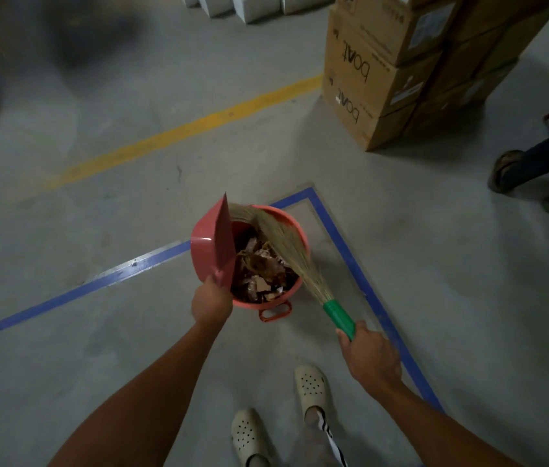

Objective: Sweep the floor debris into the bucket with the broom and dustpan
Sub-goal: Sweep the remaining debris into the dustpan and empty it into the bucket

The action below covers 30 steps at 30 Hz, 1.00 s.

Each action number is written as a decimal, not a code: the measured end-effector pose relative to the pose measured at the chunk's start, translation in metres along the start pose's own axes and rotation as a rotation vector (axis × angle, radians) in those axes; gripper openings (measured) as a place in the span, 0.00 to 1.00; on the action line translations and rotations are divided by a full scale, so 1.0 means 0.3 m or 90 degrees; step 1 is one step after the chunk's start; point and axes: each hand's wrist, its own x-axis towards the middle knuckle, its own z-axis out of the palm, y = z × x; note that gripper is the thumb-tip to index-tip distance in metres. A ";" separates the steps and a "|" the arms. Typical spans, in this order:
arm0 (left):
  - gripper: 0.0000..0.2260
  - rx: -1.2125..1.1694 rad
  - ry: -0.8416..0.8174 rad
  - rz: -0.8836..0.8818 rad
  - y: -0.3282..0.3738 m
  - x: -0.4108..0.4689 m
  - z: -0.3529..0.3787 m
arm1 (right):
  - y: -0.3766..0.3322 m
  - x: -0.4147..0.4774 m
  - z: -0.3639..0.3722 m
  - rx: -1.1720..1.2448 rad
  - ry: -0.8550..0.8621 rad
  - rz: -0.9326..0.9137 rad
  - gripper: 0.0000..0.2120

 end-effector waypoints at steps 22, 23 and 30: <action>0.15 -0.162 0.075 0.003 -0.096 -0.193 -0.165 | -0.093 -0.079 -0.129 0.103 -0.004 0.001 0.24; 0.14 -0.175 0.079 -0.008 -0.100 -0.212 -0.184 | -0.100 -0.089 -0.148 0.110 -0.008 -0.003 0.24; 0.13 -0.281 0.109 -0.081 -0.168 -0.406 -0.314 | -0.136 -0.201 -0.257 0.090 -0.022 -0.044 0.26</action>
